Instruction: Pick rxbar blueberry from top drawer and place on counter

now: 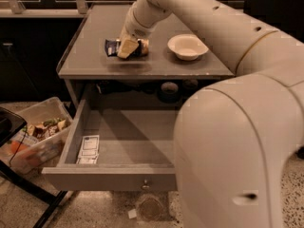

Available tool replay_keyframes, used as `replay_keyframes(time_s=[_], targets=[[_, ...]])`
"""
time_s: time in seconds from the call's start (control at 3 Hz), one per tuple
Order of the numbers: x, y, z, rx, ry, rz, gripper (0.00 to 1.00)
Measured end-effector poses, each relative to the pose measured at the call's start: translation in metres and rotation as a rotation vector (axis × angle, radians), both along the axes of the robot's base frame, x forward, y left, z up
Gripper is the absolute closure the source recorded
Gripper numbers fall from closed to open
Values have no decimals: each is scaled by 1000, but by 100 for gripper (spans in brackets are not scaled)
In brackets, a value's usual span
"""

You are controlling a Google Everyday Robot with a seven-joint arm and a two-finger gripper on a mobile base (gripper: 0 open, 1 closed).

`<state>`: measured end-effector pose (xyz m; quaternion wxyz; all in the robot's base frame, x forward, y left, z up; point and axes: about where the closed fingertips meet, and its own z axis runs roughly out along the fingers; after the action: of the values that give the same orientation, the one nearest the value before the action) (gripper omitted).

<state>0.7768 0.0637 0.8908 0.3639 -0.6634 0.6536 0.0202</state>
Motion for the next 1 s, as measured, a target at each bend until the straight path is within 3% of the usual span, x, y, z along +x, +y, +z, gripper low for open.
replay_keyframes(time_s=[0.33, 0.67, 1.0], targets=[[9, -4, -31, -10, 129, 43, 100], [1, -10, -34, -8, 197, 82, 100], [-8, -14, -33, -10, 232, 99, 84]])
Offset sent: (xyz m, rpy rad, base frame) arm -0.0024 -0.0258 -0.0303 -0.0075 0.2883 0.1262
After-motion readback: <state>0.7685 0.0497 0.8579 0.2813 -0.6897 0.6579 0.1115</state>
